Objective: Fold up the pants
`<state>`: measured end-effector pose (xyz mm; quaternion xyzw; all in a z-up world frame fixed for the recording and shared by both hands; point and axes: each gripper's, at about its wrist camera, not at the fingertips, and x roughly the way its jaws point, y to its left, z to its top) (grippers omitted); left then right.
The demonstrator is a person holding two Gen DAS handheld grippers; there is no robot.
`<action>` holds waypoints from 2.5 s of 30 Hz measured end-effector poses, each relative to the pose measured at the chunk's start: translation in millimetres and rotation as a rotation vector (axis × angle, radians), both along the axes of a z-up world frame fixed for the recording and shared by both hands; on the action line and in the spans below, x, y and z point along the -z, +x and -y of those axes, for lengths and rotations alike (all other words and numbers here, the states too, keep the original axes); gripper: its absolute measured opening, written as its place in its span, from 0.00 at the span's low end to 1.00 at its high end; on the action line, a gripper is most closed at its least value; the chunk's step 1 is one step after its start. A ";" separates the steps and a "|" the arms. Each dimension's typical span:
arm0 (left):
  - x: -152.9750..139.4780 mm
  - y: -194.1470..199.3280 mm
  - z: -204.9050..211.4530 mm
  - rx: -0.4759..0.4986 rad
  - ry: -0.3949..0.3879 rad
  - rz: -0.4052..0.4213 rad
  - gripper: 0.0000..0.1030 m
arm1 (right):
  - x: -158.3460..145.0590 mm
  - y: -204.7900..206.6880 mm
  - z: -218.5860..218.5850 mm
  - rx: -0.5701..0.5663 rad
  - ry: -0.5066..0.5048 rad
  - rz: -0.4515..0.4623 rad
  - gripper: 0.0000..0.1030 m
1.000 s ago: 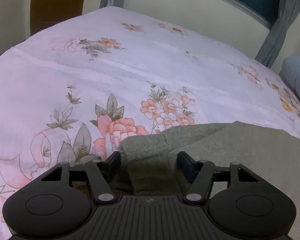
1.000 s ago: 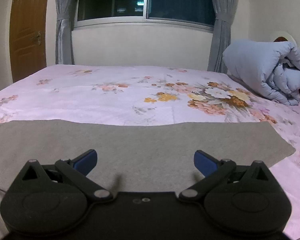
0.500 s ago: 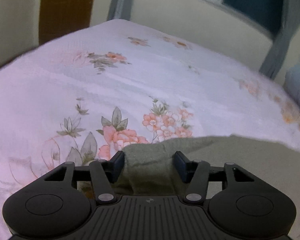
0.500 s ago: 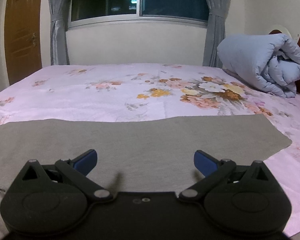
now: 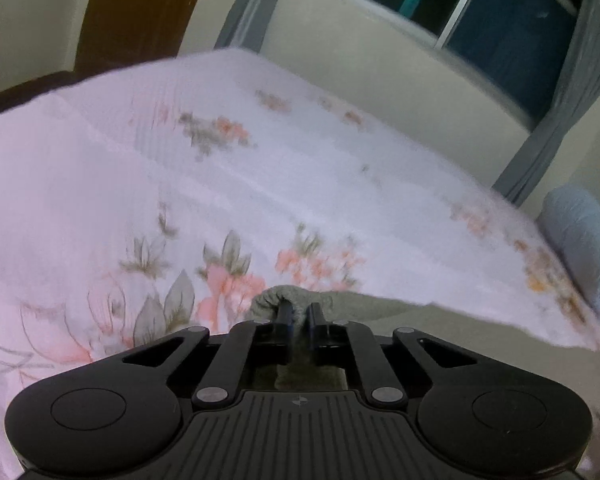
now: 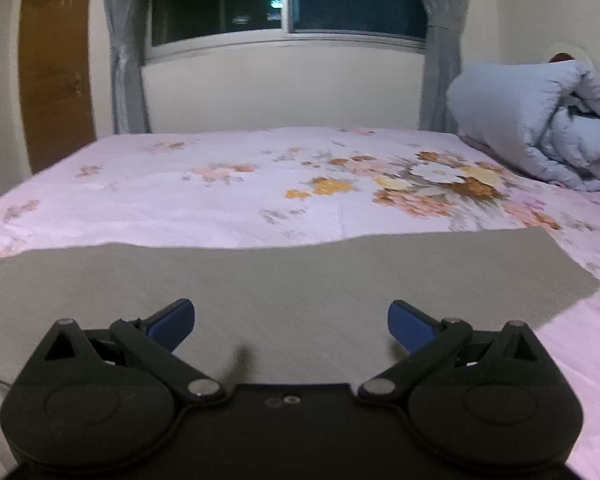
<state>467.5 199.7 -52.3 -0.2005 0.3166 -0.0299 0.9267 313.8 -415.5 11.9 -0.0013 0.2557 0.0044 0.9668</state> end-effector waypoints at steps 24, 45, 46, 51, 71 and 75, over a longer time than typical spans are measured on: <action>-51.5 -35.6 5.2 -0.092 0.013 0.093 0.07 | 16.2 110.1 -22.7 -0.445 -0.113 -0.059 0.74; -59.4 -33.4 10.3 -0.090 0.067 0.052 0.07 | 36.9 161.2 -17.1 -0.703 -0.105 -0.222 0.56; -59.5 -33.6 10.7 -0.088 0.070 0.052 0.07 | 37.4 161.8 -16.6 -0.701 -0.100 -0.226 0.49; -58.2 -31.6 11.2 -0.078 0.080 0.043 0.07 | 33.8 159.7 -16.4 -0.688 -0.102 -0.215 0.03; -56.3 -34.5 10.9 -0.046 0.103 0.025 0.07 | 3.2 126.8 -13.4 -0.680 -0.135 -0.166 0.00; -61.9 -40.4 12.8 -0.030 0.112 0.034 0.07 | -3.9 114.4 -12.6 -0.673 -0.139 -0.161 0.00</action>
